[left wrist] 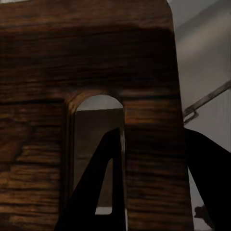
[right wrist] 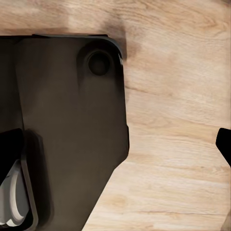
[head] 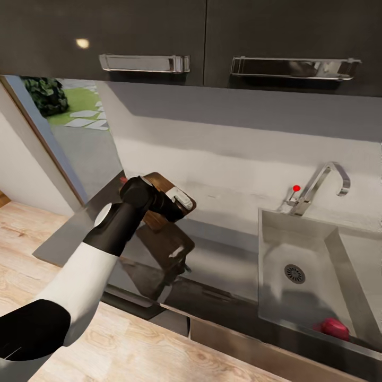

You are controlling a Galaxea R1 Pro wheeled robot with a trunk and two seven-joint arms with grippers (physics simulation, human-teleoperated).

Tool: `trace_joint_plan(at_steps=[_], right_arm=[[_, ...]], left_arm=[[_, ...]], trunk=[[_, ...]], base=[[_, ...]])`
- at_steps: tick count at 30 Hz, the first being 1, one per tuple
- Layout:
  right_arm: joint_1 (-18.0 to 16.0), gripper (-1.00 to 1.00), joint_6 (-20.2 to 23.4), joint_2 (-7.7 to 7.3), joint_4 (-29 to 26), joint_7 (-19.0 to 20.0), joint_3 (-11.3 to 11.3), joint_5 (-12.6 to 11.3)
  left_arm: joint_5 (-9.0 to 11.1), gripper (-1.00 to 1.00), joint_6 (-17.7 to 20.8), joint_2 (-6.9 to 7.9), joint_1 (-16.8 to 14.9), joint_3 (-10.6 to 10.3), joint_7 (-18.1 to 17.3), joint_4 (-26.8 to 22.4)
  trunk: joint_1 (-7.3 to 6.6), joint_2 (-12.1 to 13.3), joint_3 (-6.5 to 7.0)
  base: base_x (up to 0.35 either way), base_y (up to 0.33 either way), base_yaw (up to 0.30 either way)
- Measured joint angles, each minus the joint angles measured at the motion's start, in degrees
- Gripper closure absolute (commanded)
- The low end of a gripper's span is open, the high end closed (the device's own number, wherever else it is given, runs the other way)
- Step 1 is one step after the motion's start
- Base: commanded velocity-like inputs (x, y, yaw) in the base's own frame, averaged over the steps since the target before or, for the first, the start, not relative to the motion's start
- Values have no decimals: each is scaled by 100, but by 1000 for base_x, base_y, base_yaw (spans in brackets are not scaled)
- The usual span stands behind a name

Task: In the kitchen, take the Vidalia onion out of the sink, dice it on the chopping board with the paring knife, put the diced onion into the bowl on the countertop, then place both the paring knife and the chopping board into the sink.

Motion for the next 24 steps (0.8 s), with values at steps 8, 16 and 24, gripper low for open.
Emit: trace_joint_plan(at_steps=[8, 16, 24], right_arm=[[0, -100, -2, 1, -6, 0, -2, 0], [0, -100, -4, 1, -9, 0, -2, 0], [0, -100, -7, 1, -11, 0, -2, 0]], left_arm=[[-2, 100, -24, 18, 4, 12, -6, 486], [5, 100, -15, 14, 6, 15, -7, 457], [4, 100, -9, 9, 4, 17, 0, 346]], trunk=[[0, -1, 0], [0, -1, 0], [0, -1, 0]], base=[[0, -1, 0], [0, 0, 0], [0, 0, 0]])
